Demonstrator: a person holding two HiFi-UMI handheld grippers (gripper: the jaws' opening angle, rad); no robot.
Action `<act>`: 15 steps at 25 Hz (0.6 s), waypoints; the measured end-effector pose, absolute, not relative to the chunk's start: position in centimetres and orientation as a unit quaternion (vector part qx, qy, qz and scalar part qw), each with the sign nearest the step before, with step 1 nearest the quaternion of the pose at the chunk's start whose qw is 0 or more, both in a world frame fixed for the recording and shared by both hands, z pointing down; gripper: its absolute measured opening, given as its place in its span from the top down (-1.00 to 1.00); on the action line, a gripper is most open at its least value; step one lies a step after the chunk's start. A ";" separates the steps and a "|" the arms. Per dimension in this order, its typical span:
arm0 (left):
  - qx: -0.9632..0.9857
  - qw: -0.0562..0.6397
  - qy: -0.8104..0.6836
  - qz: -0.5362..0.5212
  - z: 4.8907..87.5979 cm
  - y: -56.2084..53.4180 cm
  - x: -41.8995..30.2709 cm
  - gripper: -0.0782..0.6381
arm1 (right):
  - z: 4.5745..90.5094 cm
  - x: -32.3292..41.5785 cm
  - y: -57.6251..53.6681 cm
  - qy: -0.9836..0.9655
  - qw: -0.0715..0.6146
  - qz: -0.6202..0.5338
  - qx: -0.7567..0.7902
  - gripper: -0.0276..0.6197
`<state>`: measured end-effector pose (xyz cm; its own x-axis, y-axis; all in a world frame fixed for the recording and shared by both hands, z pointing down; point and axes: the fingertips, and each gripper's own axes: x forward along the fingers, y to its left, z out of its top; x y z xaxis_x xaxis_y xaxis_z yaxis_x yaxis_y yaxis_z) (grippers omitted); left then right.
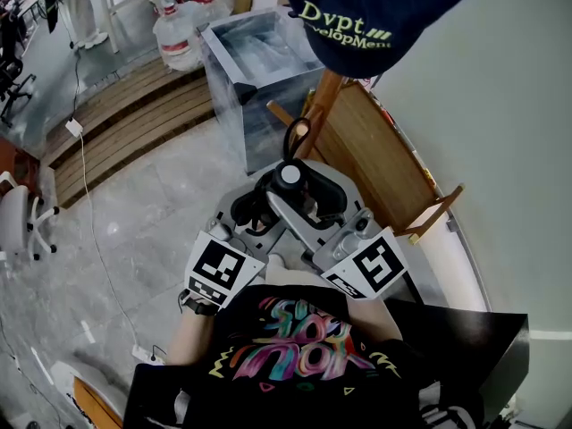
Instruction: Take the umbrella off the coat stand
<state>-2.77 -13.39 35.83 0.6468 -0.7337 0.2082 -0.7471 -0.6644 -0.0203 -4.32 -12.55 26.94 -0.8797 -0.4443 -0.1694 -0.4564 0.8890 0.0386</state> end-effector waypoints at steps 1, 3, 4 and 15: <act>0.906 0.034 -0.410 0.100 35.8 -13.2 -2.9 0.15 | 26.9 -4.4 -12.4 0.969 0.079 0.039 -0.229 0.27; 0.905 0.034 -0.413 0.099 35.6 -12.8 -3.2 0.15 | 26.7 -4.7 -11.9 0.971 0.080 0.039 -0.222 0.27; 0.904 0.034 -0.415 0.098 35.5 -12.6 -3.4 0.15 | 26.7 -4.9 -11.7 0.972 0.081 0.039 -0.218 0.27; 0.885 0.037 -0.454 0.102 35.6 -11.1 -5.9 0.15 | 26.7 -7.2 -10.2 0.983 0.091 0.025 -0.156 0.27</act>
